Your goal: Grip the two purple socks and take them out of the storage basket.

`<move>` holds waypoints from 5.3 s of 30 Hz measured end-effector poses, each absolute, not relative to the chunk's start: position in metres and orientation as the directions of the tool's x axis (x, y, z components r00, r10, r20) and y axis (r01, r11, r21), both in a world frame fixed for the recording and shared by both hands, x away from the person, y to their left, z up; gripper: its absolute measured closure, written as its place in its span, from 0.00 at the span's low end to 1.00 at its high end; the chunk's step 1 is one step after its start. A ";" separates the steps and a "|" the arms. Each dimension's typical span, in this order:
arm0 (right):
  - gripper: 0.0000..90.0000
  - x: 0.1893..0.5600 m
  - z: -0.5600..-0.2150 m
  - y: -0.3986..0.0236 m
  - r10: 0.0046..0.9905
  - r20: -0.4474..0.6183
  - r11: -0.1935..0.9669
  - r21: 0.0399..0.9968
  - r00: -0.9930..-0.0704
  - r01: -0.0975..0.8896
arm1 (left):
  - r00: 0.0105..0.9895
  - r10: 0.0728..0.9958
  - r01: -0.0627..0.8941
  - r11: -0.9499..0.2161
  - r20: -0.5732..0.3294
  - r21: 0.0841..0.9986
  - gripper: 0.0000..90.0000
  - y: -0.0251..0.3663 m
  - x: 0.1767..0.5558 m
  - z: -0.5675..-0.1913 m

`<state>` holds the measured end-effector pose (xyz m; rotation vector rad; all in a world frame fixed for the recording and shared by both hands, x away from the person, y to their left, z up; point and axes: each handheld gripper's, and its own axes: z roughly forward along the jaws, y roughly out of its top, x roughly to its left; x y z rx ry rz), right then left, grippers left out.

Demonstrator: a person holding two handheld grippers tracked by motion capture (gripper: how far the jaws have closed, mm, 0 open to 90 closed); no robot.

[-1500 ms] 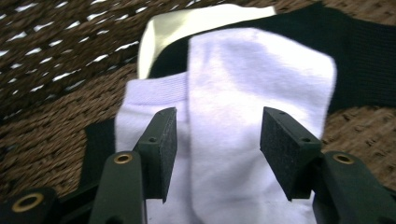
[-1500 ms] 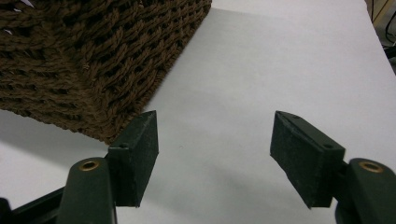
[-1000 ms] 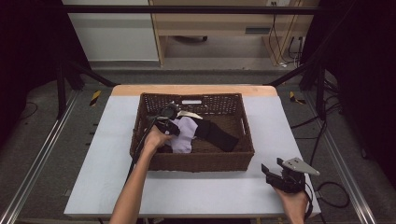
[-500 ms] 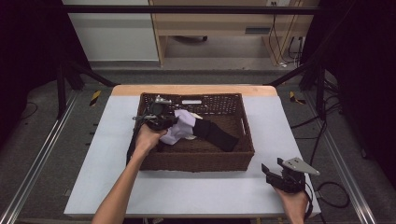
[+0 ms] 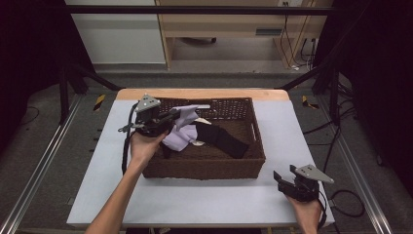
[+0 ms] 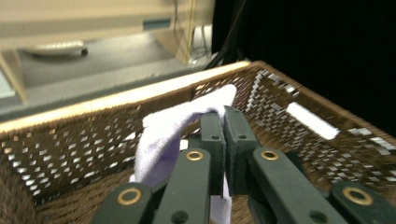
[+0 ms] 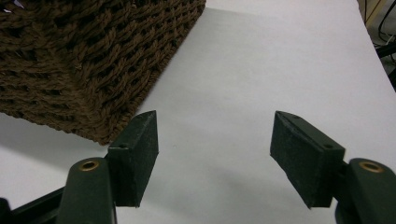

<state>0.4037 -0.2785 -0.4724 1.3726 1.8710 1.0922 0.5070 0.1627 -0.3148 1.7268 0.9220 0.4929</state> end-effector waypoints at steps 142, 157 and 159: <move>0.37 0.403 -0.474 -0.281 0.950 0.014 0.148 0.859 -0.311 0.490 | 0.572 0.818 0.419 -0.235 -0.055 0.877 0.96 0.155 0.546 -0.340; 0.37 0.403 -0.474 -0.282 0.953 0.012 0.144 0.861 -0.303 0.488 | 0.673 0.738 0.249 -0.156 -0.055 0.956 0.96 0.174 0.469 -0.288; 0.37 0.403 -0.474 -0.282 0.953 0.010 0.147 0.860 -0.304 0.489 | 0.686 0.726 0.231 -0.157 -0.046 0.960 0.96 0.174 0.459 -0.284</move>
